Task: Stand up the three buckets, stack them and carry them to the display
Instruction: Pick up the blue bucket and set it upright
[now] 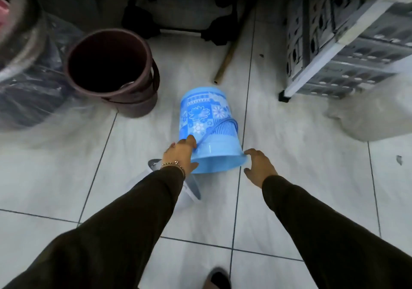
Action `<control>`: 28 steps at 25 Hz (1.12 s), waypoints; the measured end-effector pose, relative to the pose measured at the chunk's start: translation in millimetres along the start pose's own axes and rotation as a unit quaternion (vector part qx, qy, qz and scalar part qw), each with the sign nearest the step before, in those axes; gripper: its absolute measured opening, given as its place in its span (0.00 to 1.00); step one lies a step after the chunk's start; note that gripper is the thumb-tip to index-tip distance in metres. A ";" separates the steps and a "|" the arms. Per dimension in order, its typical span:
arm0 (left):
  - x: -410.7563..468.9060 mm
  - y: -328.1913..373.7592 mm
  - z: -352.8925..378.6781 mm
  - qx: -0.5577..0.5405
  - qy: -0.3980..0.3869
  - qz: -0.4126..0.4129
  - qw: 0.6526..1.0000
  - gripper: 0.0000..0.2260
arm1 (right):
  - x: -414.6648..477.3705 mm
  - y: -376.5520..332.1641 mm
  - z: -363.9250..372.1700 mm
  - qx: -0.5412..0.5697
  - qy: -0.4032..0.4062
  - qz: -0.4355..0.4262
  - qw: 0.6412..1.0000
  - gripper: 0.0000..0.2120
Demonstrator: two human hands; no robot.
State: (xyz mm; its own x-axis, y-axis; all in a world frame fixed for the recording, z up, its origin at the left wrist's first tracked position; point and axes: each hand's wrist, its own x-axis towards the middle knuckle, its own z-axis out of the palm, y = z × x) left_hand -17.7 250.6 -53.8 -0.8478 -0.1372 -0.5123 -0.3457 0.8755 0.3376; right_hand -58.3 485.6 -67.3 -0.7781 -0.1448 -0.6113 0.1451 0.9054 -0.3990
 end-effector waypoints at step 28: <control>109.7 104.0 -46.1 -0.620 0.014 -0.198 0.759 0.24 | 47.9 0.1 -83.7 0.325 0.202 0.058 0.922 0.28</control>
State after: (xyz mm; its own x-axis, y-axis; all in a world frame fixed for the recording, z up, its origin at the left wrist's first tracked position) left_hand -165.1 305.2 -38.4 -0.5815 -0.3009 -0.7558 -0.6728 -0.3445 0.6548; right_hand -146.7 512.2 -39.5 -0.8792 0.2176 -0.4239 0.4756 0.4556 -0.7525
